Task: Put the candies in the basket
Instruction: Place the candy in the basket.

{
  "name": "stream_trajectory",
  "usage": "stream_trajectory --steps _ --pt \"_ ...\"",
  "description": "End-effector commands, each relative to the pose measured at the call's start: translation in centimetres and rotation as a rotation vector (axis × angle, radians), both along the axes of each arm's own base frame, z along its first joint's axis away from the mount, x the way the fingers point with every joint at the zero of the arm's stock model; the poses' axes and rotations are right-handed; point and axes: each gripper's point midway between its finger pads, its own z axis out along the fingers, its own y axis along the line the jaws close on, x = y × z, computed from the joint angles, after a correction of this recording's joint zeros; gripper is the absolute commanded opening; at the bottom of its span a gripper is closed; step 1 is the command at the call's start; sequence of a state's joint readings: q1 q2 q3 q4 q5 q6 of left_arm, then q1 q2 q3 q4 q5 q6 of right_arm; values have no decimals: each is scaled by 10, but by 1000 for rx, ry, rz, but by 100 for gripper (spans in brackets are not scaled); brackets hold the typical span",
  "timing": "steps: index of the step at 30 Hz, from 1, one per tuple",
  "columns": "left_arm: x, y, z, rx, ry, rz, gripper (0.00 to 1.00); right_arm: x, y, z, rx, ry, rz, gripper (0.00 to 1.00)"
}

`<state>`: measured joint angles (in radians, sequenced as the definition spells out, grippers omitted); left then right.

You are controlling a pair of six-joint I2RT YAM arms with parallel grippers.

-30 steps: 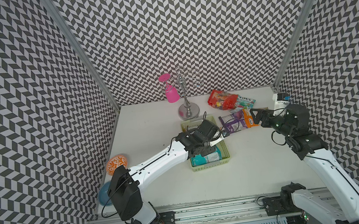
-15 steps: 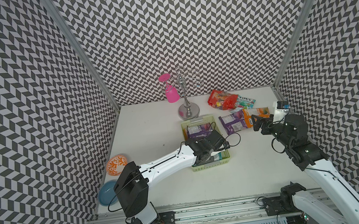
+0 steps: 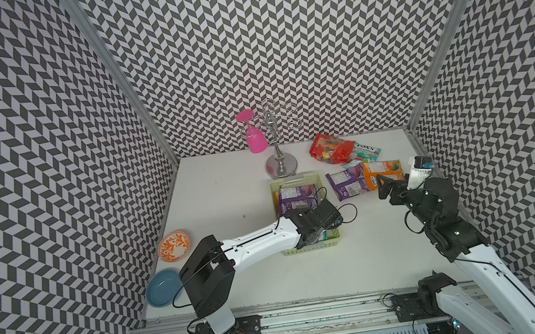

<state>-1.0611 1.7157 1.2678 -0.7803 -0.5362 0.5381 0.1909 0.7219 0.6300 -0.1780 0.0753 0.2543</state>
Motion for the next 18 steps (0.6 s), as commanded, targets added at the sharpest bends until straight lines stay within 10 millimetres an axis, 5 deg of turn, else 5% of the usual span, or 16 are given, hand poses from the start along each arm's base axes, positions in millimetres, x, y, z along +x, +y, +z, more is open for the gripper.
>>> stream_trajectory --steps 1,4,11,18 --pt "-11 -24 19 -81 2 -36 74 0 1 16 1 -72 0 99" --pt "-24 -37 31 -148 69 -50 88 -2 1 15 -1 -80 -5 99" --pt "-18 -39 53 -257 126 -11 90 -2 0 14 -9 -80 -7 99" --pt "14 -10 57 -377 199 144 65 -1 3 12 -4 -74 4 99"
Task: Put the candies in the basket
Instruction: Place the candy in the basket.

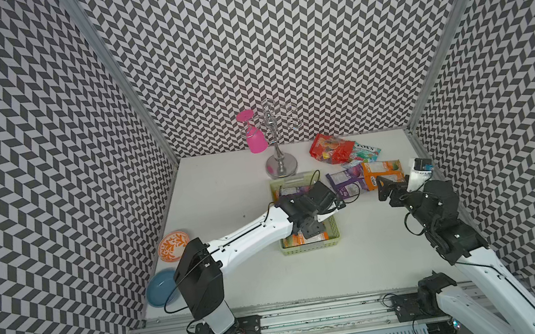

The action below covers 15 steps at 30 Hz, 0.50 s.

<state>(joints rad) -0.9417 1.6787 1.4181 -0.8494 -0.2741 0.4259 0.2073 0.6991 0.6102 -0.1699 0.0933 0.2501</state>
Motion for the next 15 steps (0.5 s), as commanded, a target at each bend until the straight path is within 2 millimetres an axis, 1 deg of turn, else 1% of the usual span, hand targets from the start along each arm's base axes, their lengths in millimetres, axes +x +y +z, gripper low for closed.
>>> stream_trajectory --steps 1,2,4,6,11,13,15 --pt "-1 5 18 -112 61 40 66 4 2 11 5 -55 1 99" --pt "-1 6 22 -135 69 46 68 5 2 10 7 -48 -2 99" --pt "0 8 32 -187 92 54 76 8 0 8 17 -29 -17 99" --pt "4 15 41 -225 100 73 79 12 0 3 31 3 -33 99" --pt "21 43 65 -314 93 140 84 32 -4 -20 47 124 -96 99" --pt "28 59 74 -346 79 179 86 42 -6 -29 39 177 -124 98" --pt "37 78 86 -382 55 225 89 54 -5 -41 21 237 -138 95"
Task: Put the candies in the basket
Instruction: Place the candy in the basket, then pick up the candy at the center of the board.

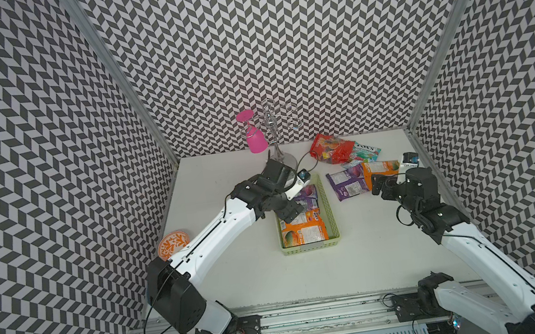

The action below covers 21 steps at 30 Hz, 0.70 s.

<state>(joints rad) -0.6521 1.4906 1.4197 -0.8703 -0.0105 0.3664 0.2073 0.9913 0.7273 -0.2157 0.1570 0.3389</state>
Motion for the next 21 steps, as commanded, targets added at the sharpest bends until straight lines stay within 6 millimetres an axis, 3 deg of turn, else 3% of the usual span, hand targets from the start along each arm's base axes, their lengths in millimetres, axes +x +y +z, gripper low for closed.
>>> stream_trajectory --steps 1,4,11,15,21 --pt "4 21 27 -91 -19 50 91 19 -1 -2 -1 45 -45 93" --pt "10 46 42 -143 -56 113 95 36 12 -20 4 134 -4 87" --pt "14 94 45 -239 -72 241 97 68 63 -72 -76 378 134 72" --pt "13 112 50 -304 -81 284 99 76 96 -98 -156 459 208 66" --pt "15 126 52 -366 -79 317 99 89 126 -126 -188 509 269 53"
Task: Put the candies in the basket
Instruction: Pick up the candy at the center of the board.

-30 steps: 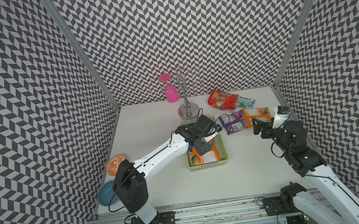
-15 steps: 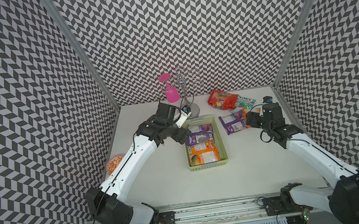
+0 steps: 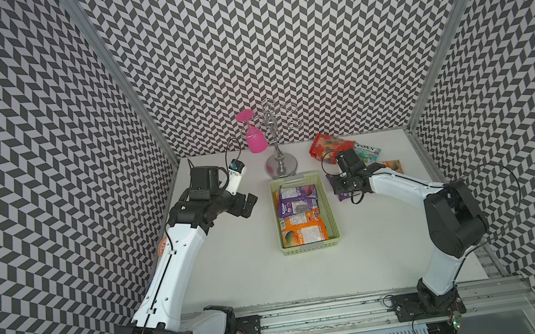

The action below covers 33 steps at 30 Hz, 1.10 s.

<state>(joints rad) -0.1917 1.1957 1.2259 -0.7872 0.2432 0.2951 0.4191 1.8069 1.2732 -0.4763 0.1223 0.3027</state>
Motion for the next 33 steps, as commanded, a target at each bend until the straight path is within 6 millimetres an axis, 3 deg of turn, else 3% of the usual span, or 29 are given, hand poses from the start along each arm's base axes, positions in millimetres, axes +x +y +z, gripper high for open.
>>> stream_trajectory --steps 1,7,19,33 --pt "1 -2 12 -84 -27 -14 99 12 8 -4 -13 7 22 50" --pt "0 1 11 -119 -21 -10 99 25 7 -25 -70 41 8 44" --pt "2 9 14 -142 -31 12 99 45 9 -42 -119 62 -7 26" --pt "1 10 14 -157 -29 10 99 42 2 -74 -190 112 -21 25"
